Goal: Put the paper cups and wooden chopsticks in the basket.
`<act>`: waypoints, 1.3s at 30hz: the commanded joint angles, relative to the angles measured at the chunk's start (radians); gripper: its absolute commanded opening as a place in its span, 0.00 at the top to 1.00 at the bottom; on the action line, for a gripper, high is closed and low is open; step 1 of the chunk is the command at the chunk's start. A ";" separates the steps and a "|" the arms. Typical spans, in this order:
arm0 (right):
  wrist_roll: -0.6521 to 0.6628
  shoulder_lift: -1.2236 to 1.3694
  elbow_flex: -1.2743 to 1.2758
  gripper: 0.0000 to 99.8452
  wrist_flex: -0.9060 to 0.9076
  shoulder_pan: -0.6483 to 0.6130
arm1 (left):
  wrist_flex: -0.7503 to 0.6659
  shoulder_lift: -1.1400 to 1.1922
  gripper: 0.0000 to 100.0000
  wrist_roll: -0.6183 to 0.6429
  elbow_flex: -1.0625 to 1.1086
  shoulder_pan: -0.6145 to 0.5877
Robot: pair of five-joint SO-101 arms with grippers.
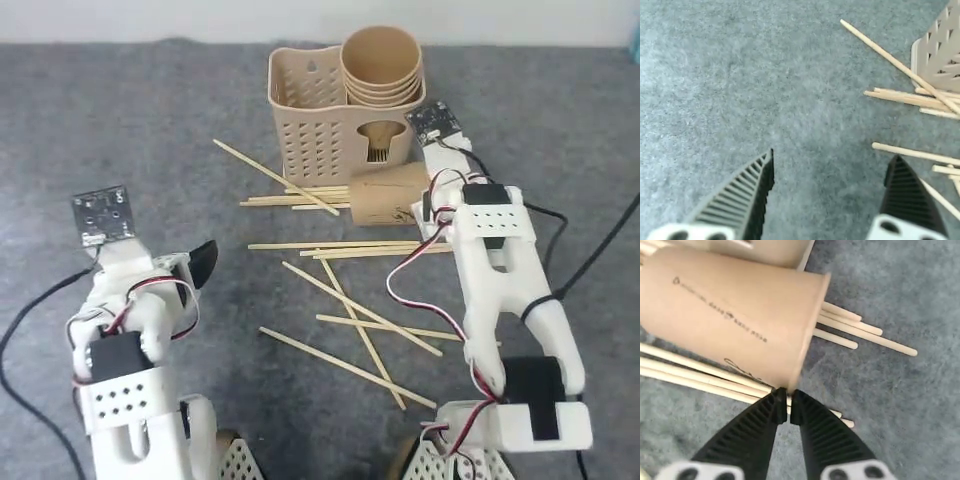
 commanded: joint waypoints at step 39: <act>-0.292 -0.254 0.374 0.75 -0.392 -0.047 | -0.048 -0.018 0.66 -0.008 0.019 0.009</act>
